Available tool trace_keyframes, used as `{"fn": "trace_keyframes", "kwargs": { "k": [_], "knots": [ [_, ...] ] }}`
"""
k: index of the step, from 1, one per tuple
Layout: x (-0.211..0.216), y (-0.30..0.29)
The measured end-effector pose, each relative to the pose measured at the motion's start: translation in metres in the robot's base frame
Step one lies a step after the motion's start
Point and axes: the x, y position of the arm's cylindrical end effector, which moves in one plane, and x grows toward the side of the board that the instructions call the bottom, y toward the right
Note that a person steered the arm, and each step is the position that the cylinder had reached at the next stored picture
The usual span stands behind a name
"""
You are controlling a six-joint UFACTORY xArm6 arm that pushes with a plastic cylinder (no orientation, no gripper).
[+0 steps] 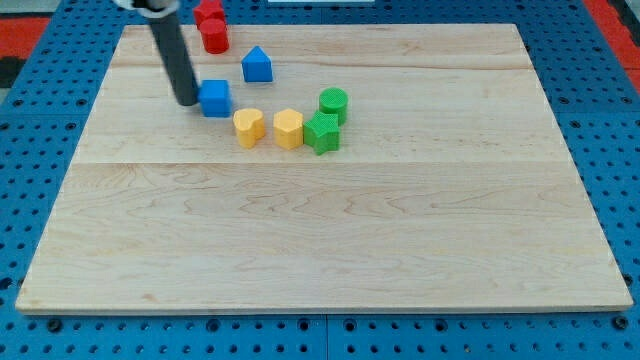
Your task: Slide the red circle towards the group of blocks
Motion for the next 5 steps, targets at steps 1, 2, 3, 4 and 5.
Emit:
{"fn": "trace_keyframes", "kwargs": {
  "k": [1, 2, 3, 4, 5],
  "knots": [
    [0.0, 0.027],
    [0.0, 0.031],
    [-0.011, -0.028],
    [-0.036, -0.104],
    [-0.081, -0.129]
  ]
}}
